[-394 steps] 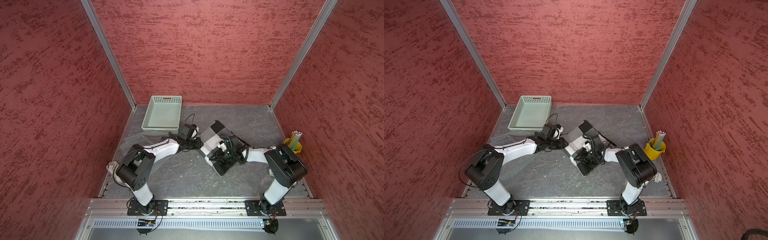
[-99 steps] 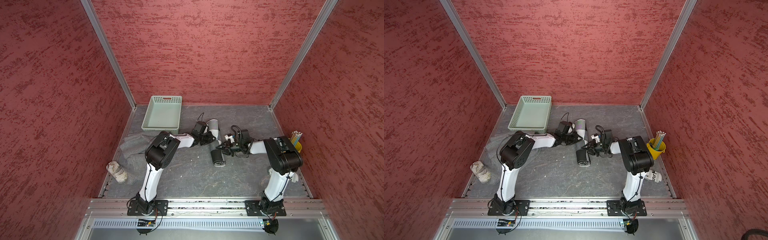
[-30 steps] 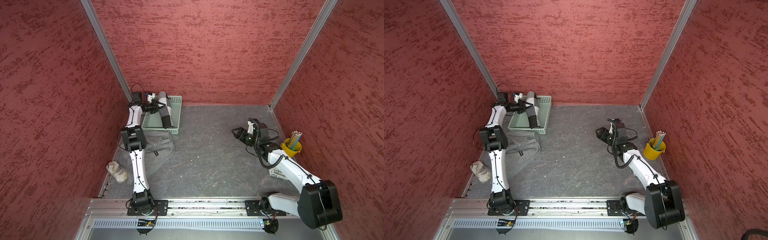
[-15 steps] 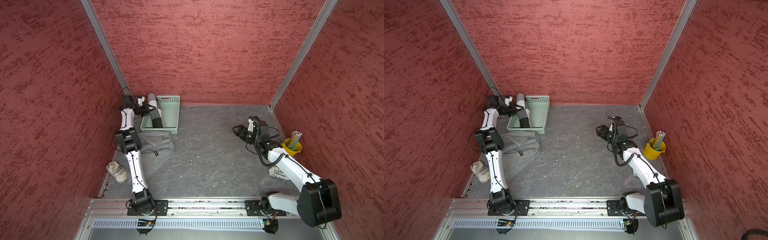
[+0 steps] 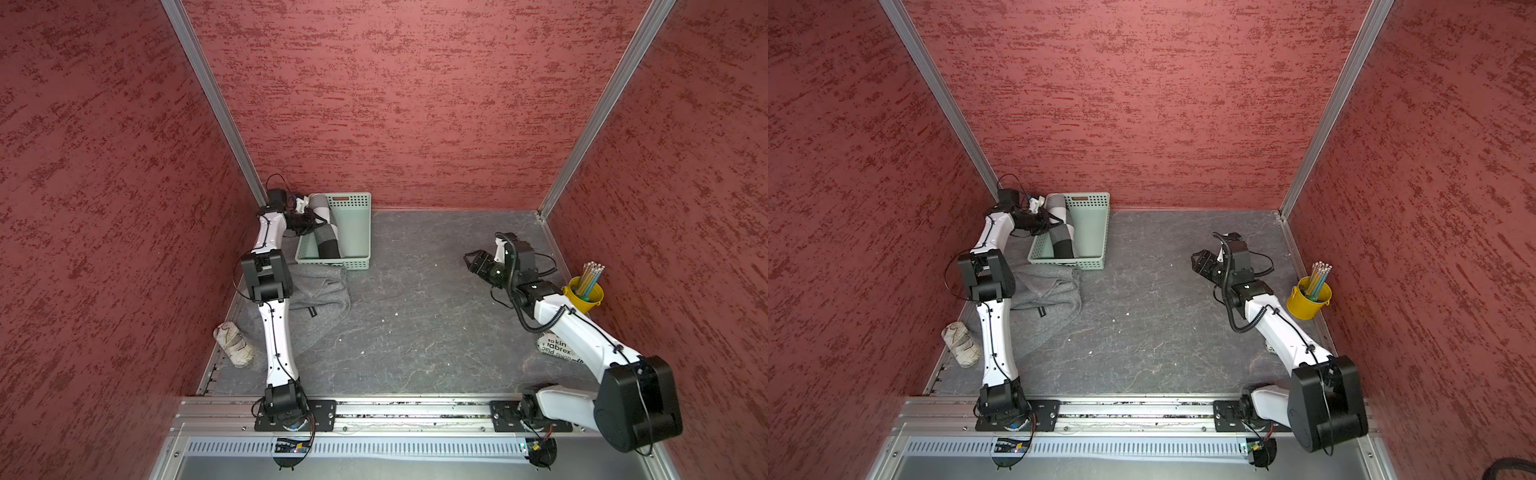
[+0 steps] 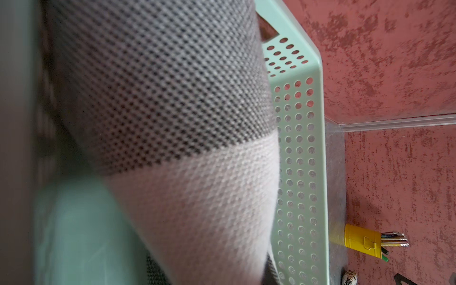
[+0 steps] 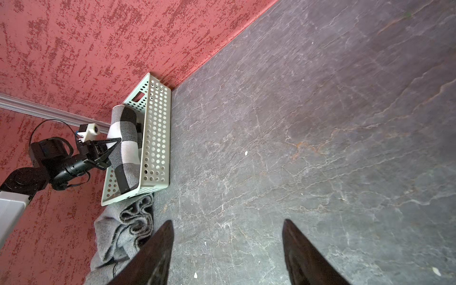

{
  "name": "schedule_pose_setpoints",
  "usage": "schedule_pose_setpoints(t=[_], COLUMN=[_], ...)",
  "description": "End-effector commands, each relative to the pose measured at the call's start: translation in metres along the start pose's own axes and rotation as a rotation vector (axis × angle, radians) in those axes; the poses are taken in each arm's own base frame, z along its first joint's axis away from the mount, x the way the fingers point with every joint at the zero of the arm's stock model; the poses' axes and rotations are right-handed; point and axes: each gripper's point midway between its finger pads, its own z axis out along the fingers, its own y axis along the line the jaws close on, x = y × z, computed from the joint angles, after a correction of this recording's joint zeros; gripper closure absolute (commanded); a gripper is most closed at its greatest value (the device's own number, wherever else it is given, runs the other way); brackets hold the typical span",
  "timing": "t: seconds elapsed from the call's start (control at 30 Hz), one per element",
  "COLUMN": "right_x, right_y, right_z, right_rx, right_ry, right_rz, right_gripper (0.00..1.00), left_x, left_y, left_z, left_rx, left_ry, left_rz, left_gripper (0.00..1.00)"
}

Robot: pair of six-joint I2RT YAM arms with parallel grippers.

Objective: Roll up the scarf and place it into the basket
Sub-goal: Move the basket to the center of the board, then place the scarf in the basket.

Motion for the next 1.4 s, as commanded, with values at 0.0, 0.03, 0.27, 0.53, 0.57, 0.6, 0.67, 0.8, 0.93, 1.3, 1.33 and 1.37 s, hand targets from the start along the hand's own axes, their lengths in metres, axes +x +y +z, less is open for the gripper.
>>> schedule_pose_setpoints(t=[0.0, 0.03, 0.27, 0.53, 0.57, 0.6, 0.67, 0.8, 0.93, 1.3, 1.33, 1.37], right_x=[-0.005, -0.004, -0.003, -0.001, 0.001, 0.002, 0.001, -0.001, -0.004, -0.009, -0.010, -0.010], right_y=[0.006, 0.006, 0.005, 0.006, 0.006, 0.005, 0.005, 0.008, 0.009, 0.014, 0.013, 0.014], right_z=[-0.002, -0.002, -0.009, -0.010, -0.008, -0.007, -0.007, -0.011, -0.015, -0.013, -0.014, -0.014], right_rx=[-0.020, -0.021, -0.016, -0.044, -0.045, -0.042, -0.039, -0.037, -0.030, -0.034, -0.033, -0.034], right_ry=[-0.031, -0.033, -0.034, -0.047, -0.039, -0.033, -0.030, -0.042, -0.049, -0.058, -0.060, -0.060], right_rz=[-0.007, -0.008, -0.022, -0.008, -0.007, -0.004, -0.002, -0.008, -0.011, -0.017, -0.017, -0.020], right_gripper=[0.30, 0.30, 0.30, 0.30, 0.30, 0.30, 0.30, 0.31, 0.31, 0.30, 0.30, 0.30], left_x=[0.023, 0.024, 0.014, 0.028, 0.034, 0.038, 0.045, 0.048, 0.046, 0.026, 0.026, 0.024], left_y=[-0.017, -0.024, -0.059, -0.096, -0.098, -0.098, -0.093, -0.075, -0.040, 0.001, -0.002, -0.004], left_z=[0.024, 0.025, 0.023, 0.011, 0.013, 0.016, 0.024, 0.035, 0.050, 0.047, 0.045, 0.043], left_rx=[0.001, 0.007, 0.065, 0.137, 0.137, 0.136, 0.124, 0.115, 0.032, -0.114, -0.120, -0.129], left_ry=[0.058, 0.055, 0.008, 0.093, 0.110, 0.124, 0.146, 0.169, 0.177, 0.100, 0.098, 0.089], left_rz=[-0.046, -0.040, -0.003, 0.200, 0.215, 0.229, 0.216, 0.176, 0.135, -0.021, -0.019, -0.014], left_gripper=[1.00, 1.00, 1.00, 1.00, 1.00, 1.00, 1.00, 1.00, 1.00, 0.55, 0.50, 0.45])
